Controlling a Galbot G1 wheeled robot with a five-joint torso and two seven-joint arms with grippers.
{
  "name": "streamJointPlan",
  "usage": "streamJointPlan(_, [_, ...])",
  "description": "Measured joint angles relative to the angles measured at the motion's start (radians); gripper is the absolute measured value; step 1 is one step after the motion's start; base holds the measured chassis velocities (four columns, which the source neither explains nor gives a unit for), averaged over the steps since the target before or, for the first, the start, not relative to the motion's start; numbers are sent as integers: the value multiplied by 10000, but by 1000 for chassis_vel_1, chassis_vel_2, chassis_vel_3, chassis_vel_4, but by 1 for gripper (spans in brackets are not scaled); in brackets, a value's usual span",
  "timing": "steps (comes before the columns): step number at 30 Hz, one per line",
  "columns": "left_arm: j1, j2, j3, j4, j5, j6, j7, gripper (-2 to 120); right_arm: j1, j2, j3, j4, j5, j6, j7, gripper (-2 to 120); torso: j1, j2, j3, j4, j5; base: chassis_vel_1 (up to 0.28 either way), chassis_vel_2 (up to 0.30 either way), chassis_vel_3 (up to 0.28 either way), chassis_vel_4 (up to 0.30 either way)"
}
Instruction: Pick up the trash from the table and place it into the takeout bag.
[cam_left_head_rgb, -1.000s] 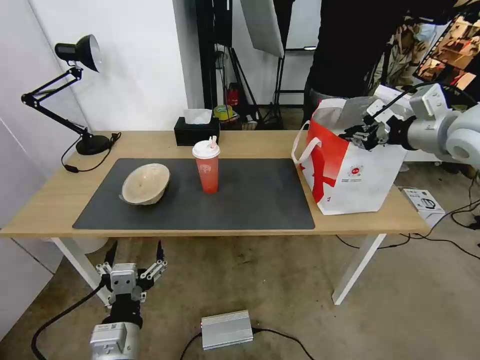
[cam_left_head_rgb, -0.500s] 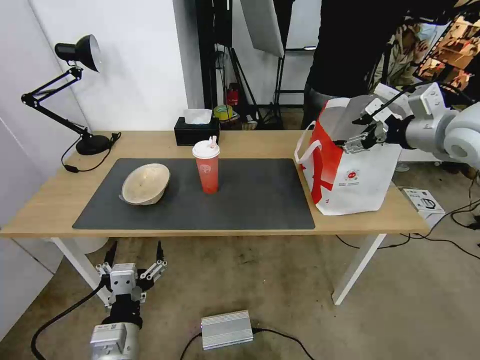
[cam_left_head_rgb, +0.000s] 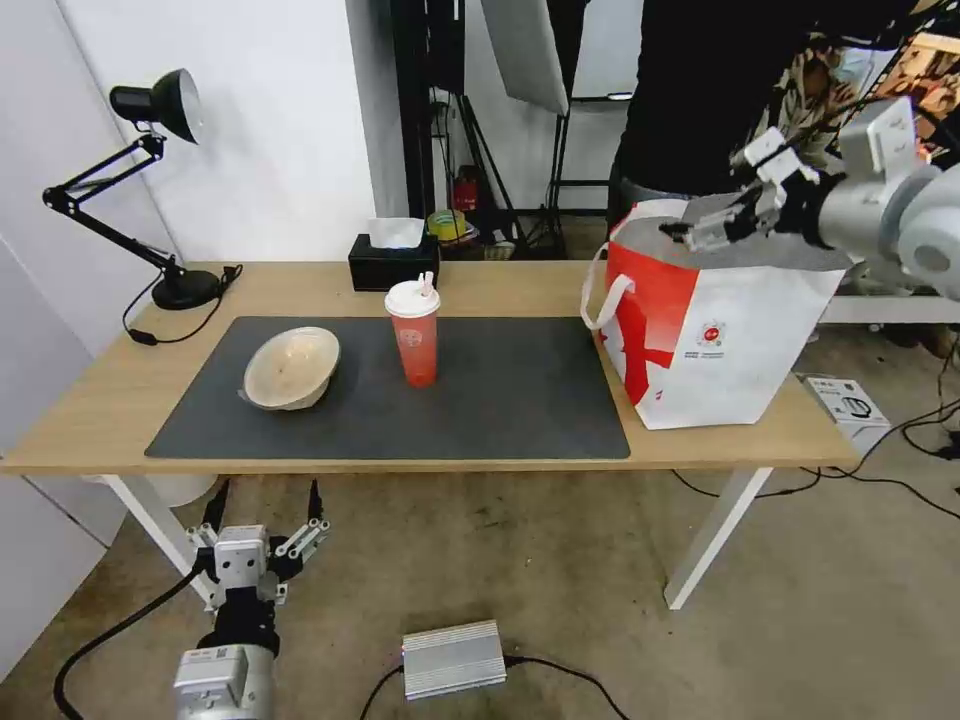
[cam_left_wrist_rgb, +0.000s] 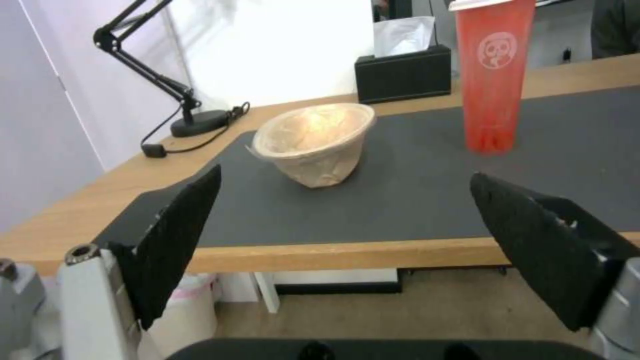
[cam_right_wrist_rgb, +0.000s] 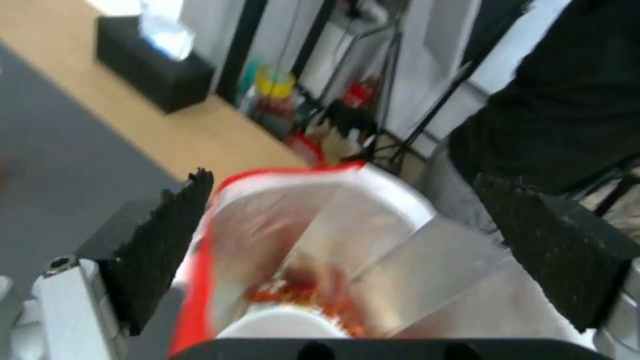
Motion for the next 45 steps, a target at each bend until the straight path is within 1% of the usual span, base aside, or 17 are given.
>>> streamJointPlan(6, [-12, 0, -62, -9, -17, 5, -14, 100, 647, 441, -383, -282, -175, 219, 703, 100, 0, 0, 1, 0, -1, 0, 0, 0, 0])
streamJointPlan(12, [-24, -17, -80, -8, -24, 6, -28, 100, 971, 822, -467, -254, -192, 417, 1255, 100, 0, 0, 0, -1, -1, 0, 0, 0, 0])
streamJointPlan(16, [-34, -44, -87, 20, -27, 11, -33, 100, 1012, 993, -358, 429, 678, 771, 1821, 100, 0, 0, 1, 1, -1, 0, 0, 0, 0])
streamJointPlan(17, [-34, -44, -87, 20, -27, 11, -33, 100, 1012, 993, -358, 429, 678, 771, 1821, 100, 0, 0, 1, 1, -1, 0, 0, 0, 0])
streamJointPlan(21, [-41, -32, -87, 38, -26, 11, -34, 100, 719, 960, -106, 1508, 1198, 870, 2481, 100, 0, -1, 0, 0, -1, 0, 0, 0, 0])
streamJointPlan(22, [-41, -32, -87, 38, -26, 11, -34, 100, 719, 960, -106, 1508, 1198, 870, 2481, 100, 0, -1, 0, 0, -1, 0, 0, 0, 0])
streamJointPlan(26, [-41, 33, -111, 38, -23, 10, -29, 100, -70, 700, 619, 2741, 1974, 862, 2983, 100, 0, 0, 0, 1, -2, 0, 0, 0, 0])
streamJointPlan(27, [-41, 33, -111, 38, -23, 10, -29, 100, -70, 700, 619, 2741, 1974, 862, 2983, 100, 0, 0, 0, 1, -2, 0, 0, 0, 0])
streamJointPlan(31, [-35, 52, -115, 42, -15, -4, -18, 100, -1253, 364, 1373, 3839, 2554, 851, 3451, 100, 0, 0, 0, 0, 0, 0, 0, 0, 0])
streamJointPlan(32, [-35, 52, -115, 42, -15, -4, -18, 100, -1253, 364, 1373, 3839, 2554, 851, 3451, 100, 0, 0, 0, 0, 0, 0, 0, 0, 0])
streamJointPlan(35, [-30, 57, -111, 72, 7, -12, -4, 100, -3039, 19, 2526, 4867, 3055, 851, 3912, 100, 0, 0, -1, -1, 2, 0, 0, 0, 0])
streamJointPlan(36, [-27, 62, -101, 93, 25, -15, 4, 100, -4383, -205, 3418, 5282, 3031, 879, 4028, 100, -1, 0, -1, 0, 0, 0, 0, 0, 0])
streamJointPlan(37, [-27, 62, -101, 93, 25, -15, 4, 100, -4383, -205, 3418, 5282, 3031, 879, 4028, 100, -1, 0, -1, 0, 0, 0, 0, 0, 0])
streamJointPlan(39, [-24, 65, -94, 111, 40, -18, 8, 100, -5824, -474, 4384, 5525, 2676, 1023, 4048, 100, 0, 0, -1, -1, 3, 0, 0, 0, 0])
streamJointPlan(41, [-23, 52, -74, 141, 63, -35, 14, 100, -6923, -677, 5019, 5711, 2316, 1170, 4078, 100, -1, 0, -1, -5, 2, 0, 0, 0, 0])
streamJointPlan(42, [-23, 52, -74, 141, 63, -35, 14, 100, -6923, -677, 5019, 5711, 2316, 1170, 4078, 100, -1, 0, -1, -5, 2, 0, 0, 0, 0])
streamJointPlan(45, [-35, -2, -46, 209, 116, -76, 16, 100, -7968, -694, 5293, 6010, 2022, 1245, 4624, 100, 0, 0, -1, 1, -3, 0, 0, 0, 0])
